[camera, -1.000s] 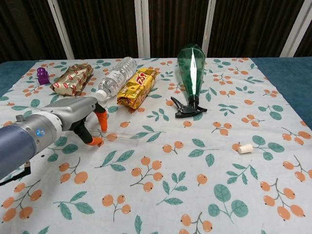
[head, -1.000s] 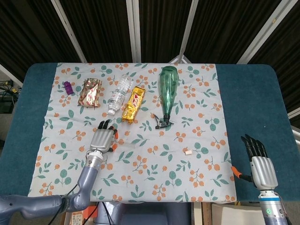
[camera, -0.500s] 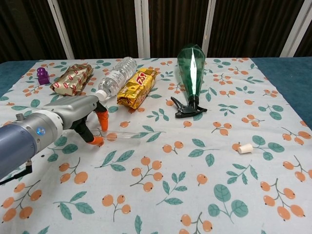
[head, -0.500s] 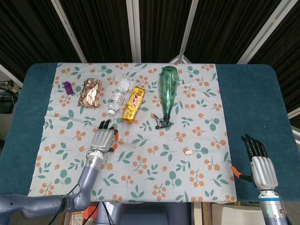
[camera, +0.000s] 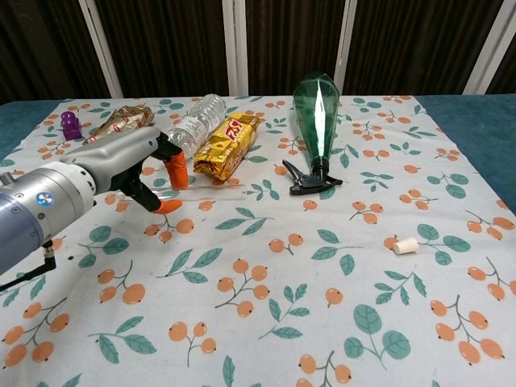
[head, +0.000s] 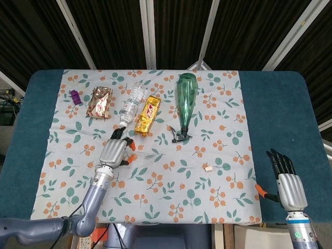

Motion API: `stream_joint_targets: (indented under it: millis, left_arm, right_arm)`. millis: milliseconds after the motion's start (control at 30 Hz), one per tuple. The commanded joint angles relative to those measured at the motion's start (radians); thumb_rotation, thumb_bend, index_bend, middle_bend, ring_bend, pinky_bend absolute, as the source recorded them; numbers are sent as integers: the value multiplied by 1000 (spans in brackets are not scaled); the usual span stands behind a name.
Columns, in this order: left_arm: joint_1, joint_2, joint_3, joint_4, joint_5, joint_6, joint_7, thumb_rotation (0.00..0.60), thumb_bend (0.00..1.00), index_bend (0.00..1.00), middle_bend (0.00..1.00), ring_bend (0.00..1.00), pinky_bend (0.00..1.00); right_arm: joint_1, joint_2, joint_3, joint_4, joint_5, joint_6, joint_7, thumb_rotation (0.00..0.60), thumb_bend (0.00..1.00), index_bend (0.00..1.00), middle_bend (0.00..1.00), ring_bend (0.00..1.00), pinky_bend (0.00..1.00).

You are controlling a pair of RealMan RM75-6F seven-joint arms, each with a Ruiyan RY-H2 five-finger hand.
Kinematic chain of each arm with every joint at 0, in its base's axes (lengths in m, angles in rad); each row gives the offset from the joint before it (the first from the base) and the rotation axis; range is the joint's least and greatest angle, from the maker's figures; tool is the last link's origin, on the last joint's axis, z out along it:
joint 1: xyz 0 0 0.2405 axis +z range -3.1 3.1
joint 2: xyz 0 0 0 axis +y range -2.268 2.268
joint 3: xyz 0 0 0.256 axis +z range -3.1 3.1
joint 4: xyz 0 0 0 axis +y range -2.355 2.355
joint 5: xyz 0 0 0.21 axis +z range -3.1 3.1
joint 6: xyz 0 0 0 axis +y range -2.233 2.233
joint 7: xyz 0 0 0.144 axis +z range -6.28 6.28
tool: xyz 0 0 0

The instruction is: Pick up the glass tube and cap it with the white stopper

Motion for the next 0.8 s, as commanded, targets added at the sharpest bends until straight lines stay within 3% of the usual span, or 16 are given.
stream_joint_targets:
  millis: [33, 600, 800]
  left_arm:
    - [7, 10, 4, -7, 6, 1, -11, 600, 497, 644, 461, 38, 0]
    - [24, 55, 6, -48, 55, -22, -100, 600, 497, 656, 509, 55, 0]
    - [16, 85, -22, -67, 80, -38, -156, 600, 503, 659, 509, 55, 0]
  right_arm:
    - [-1, 0, 0, 0, -1, 1, 0, 600, 257, 0, 0, 0, 0]
    - [20, -17, 12, 1, 22, -35, -58, 600, 257, 2, 0, 0, 0]
    - [85, -45, 36, 4, 69, -139, -144, 600, 257, 114, 0, 0, 0]
